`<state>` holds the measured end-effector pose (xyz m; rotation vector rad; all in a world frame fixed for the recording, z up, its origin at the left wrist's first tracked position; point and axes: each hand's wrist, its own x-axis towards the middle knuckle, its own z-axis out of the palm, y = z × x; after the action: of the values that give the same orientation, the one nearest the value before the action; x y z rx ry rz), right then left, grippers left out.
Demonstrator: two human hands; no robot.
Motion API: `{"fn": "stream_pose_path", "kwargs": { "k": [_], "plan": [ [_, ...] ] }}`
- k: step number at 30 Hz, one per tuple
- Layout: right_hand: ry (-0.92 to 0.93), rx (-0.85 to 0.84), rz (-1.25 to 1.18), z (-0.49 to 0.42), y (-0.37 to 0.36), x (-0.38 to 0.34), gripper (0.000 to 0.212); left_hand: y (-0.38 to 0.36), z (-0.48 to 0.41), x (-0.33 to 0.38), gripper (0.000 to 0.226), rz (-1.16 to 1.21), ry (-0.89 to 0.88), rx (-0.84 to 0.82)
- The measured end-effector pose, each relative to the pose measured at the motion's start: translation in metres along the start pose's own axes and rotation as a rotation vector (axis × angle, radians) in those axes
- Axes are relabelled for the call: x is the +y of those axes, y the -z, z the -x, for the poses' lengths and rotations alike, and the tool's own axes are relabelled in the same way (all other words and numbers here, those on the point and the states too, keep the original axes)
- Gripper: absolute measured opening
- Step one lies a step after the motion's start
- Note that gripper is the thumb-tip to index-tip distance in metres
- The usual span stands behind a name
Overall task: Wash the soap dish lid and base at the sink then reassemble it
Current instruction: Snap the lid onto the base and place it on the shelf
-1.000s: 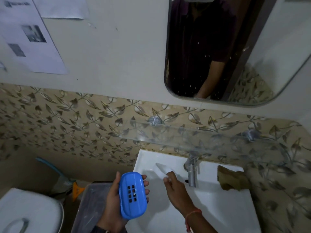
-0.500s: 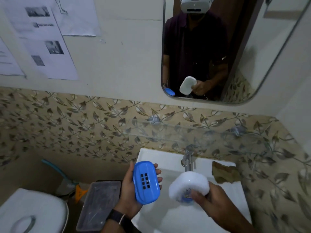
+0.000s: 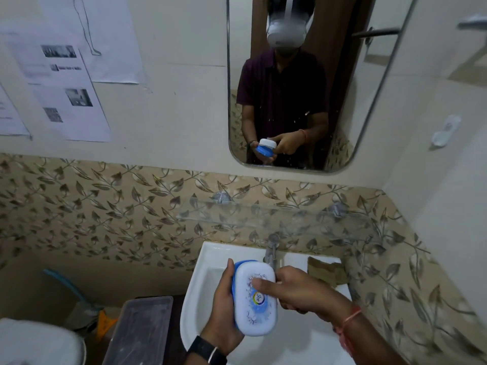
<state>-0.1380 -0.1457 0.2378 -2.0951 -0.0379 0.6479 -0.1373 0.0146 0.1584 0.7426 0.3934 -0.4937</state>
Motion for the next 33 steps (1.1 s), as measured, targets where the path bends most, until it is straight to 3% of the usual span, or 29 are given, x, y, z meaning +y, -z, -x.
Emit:
{"fn": "stream_pose_path", "kwargs": {
  "k": [5,11,12,15,16,19,21,26,30,33],
  "plan": [
    [0.040,0.365,0.150,-0.001,-0.015,0.011,0.053,-0.010,0.001,-0.006,0.078,0.054,0.007,-0.060],
    [0.196,0.581,0.207,0.004,-0.031,0.025,0.050,-0.013,0.000,-0.013,0.078,0.055,-0.046,-0.014],
    [0.234,0.598,0.188,0.005,-0.035,0.027,0.049,-0.016,0.002,-0.014,0.079,0.031,-0.076,-0.001],
    [0.297,0.618,0.136,0.004,-0.044,0.036,0.067,-0.018,-0.004,-0.014,0.130,0.118,-0.115,-0.027],
    [0.294,0.605,0.117,0.005,-0.045,0.037,0.079,-0.020,-0.003,-0.013,0.129,0.138,-0.101,-0.052],
    [0.238,0.509,0.096,0.009,-0.046,0.035,0.110,-0.028,-0.001,-0.013,0.074,0.099,-0.148,-0.031],
    [0.223,0.479,0.122,0.010,-0.046,0.034,0.120,-0.023,-0.008,-0.017,0.062,0.130,-0.145,-0.047],
    [0.193,0.586,0.065,0.010,-0.039,0.025,0.102,-0.025,-0.004,-0.015,0.071,0.122,-0.111,-0.080],
    [0.189,0.587,0.069,0.010,-0.038,0.019,0.101,-0.027,0.000,-0.017,0.084,0.057,-0.031,-0.102],
    [0.174,0.574,0.061,0.011,-0.040,0.018,0.101,-0.027,-0.001,-0.018,0.082,0.055,-0.041,-0.088]
  ]
}}
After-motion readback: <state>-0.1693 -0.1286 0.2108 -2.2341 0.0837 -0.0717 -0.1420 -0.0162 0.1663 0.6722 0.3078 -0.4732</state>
